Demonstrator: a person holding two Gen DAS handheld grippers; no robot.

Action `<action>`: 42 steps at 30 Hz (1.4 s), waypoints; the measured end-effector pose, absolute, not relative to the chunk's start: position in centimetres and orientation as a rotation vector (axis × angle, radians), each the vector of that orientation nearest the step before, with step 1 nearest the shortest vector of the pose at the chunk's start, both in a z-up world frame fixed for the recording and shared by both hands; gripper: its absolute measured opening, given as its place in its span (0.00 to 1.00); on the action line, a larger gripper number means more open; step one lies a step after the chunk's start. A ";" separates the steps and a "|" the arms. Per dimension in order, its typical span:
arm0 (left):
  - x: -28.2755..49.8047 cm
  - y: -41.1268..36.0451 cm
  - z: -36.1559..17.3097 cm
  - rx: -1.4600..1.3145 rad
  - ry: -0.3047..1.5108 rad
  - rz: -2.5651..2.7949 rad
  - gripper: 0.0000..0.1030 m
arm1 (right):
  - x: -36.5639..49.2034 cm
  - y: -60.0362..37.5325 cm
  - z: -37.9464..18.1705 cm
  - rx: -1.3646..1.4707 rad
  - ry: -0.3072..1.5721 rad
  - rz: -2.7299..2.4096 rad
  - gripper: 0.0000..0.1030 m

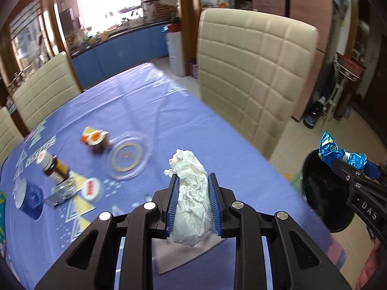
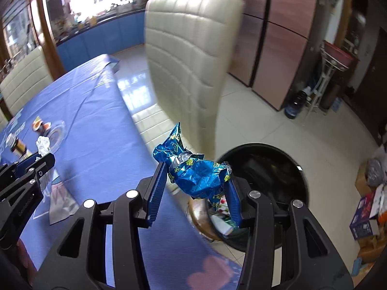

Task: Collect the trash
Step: 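Carry the blue wrapper to the bin and open the right tool, then open the left tool over the bin to drop the white tissue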

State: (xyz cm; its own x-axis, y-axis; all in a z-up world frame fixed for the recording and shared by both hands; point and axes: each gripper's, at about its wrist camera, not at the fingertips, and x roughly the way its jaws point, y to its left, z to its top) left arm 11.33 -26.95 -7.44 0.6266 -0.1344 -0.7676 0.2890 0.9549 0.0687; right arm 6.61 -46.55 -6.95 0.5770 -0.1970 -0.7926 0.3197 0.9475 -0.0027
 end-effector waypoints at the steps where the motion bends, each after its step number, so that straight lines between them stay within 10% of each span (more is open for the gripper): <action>1: 11.3 -27.8 -7.4 0.198 0.859 -0.260 0.24 | 6.3 -47.5 -6.7 0.153 0.901 -0.324 0.46; 42: 7.6 -47.3 -4.9 0.369 0.754 -0.656 0.25 | 0.0 -61.4 -5.1 0.281 0.828 -0.723 0.58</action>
